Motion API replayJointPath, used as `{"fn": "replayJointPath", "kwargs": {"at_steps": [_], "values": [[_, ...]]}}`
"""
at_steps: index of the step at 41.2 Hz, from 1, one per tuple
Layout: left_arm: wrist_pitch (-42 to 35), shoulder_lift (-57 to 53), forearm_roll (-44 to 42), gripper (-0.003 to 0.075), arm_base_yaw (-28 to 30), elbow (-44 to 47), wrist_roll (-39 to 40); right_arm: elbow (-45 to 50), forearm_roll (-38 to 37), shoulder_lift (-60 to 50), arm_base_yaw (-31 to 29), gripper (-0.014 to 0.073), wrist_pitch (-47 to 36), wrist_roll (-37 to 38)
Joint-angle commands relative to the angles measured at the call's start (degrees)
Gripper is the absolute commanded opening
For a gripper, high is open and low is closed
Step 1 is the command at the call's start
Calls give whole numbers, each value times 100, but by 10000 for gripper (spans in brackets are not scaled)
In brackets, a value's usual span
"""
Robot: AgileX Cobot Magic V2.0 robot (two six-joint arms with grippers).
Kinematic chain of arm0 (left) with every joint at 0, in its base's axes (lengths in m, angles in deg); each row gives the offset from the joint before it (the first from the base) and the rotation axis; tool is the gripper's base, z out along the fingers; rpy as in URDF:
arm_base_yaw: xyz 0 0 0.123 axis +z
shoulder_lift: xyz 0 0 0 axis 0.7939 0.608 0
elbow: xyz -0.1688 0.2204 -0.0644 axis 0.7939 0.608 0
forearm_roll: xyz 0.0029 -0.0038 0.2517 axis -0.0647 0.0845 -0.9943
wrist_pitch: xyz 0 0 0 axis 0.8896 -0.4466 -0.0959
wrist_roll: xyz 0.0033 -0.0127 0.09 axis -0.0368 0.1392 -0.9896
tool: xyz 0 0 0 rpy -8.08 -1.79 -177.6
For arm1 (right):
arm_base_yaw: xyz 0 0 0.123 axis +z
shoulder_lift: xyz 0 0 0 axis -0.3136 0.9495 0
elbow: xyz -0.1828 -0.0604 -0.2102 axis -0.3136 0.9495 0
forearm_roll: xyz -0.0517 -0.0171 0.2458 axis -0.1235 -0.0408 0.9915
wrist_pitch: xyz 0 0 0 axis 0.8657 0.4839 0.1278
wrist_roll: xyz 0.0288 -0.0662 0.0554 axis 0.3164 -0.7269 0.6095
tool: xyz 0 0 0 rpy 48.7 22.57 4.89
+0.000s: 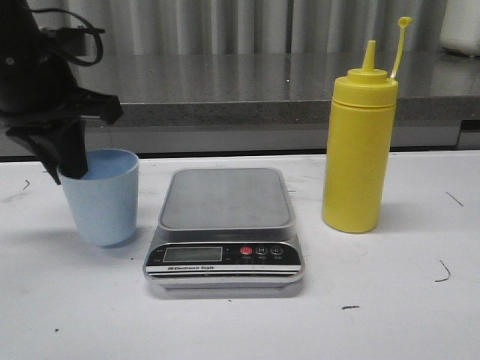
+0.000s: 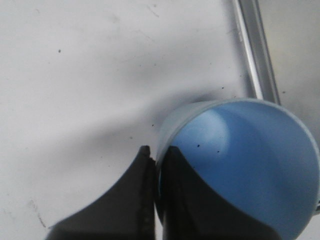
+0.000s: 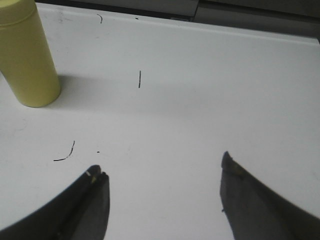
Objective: Pour seasoning into cup on scale with both arms
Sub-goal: 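Lower the left gripper to the light blue cup and grasp its rim, then lift the cup with the left gripper and lower it onto the scale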
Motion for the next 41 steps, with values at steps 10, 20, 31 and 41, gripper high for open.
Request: {"fn": "replayJointPath", "kwargs": {"at_steps": [10, 20, 31, 41], "values": [[487, -545, 80, -20, -429, -1576, 0, -187, -103, 61, -4, 498, -340, -54], [397, -215, 80, -20, -1121, -2209, 53, -187, -103, 61, -4, 498, -340, -54], [450, 556, 67, -20, -1302, -2498, 53, -187, -103, 61, -4, 498, -340, -54], [513, 907, 44, -20, -1302, -2498, 53, -187, -103, 61, -4, 498, -340, -54]]}}
